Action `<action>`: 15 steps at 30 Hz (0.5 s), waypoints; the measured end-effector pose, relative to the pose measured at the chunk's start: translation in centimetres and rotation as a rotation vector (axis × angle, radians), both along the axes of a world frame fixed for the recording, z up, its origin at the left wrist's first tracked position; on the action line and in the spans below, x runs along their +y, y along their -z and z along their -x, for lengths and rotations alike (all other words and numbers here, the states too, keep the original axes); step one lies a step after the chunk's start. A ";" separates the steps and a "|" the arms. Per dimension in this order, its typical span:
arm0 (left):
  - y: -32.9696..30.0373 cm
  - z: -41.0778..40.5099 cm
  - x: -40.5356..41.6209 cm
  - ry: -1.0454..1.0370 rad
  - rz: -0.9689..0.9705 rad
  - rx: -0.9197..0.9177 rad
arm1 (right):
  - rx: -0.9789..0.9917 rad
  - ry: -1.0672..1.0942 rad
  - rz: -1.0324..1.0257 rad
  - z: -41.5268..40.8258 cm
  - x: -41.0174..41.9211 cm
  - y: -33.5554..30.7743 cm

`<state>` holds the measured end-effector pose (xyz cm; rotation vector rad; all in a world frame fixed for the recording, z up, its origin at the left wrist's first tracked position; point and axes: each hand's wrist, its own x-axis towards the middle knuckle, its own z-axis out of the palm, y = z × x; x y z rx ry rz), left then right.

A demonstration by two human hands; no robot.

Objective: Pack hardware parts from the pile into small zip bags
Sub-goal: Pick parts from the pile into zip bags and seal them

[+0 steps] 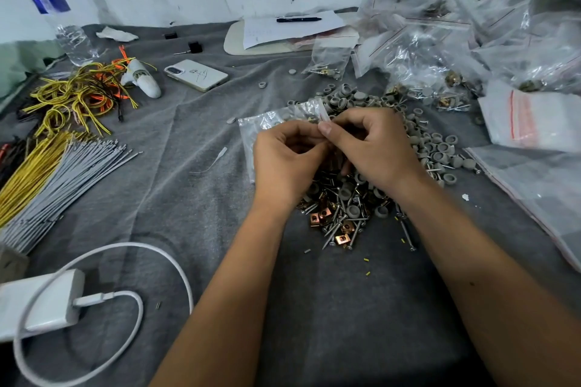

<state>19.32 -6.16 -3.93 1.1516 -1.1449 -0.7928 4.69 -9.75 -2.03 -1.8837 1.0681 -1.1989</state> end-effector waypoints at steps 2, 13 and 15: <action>-0.1 0.1 0.1 0.000 -0.018 0.053 | 0.008 -0.008 0.013 -0.1 0.0 0.0; -1.4 -0.1 0.5 0.077 -0.112 0.490 | -0.217 -0.033 -0.130 0.0 -0.4 0.1; -1.4 -0.2 0.4 0.010 -0.091 0.416 | -0.167 0.000 -0.109 0.1 -0.4 0.1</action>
